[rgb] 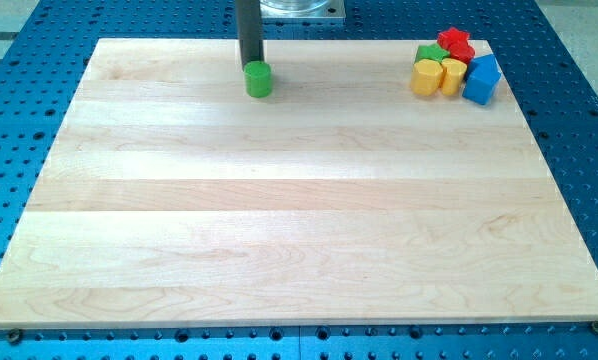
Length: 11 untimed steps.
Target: Slide the cube vertically below the hexagon
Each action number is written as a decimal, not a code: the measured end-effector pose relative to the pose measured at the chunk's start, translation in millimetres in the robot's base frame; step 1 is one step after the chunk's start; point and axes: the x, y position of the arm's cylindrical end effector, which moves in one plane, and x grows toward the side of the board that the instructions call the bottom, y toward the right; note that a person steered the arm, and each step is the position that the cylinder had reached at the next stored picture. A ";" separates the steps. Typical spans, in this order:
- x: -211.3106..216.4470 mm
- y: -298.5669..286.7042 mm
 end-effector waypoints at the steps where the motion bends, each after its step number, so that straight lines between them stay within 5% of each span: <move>1: 4.2 21.5; 5: 187.4 236.3; 7: 162.3 395.5; 9: 130.8 396.5; 11: 11.8 388.3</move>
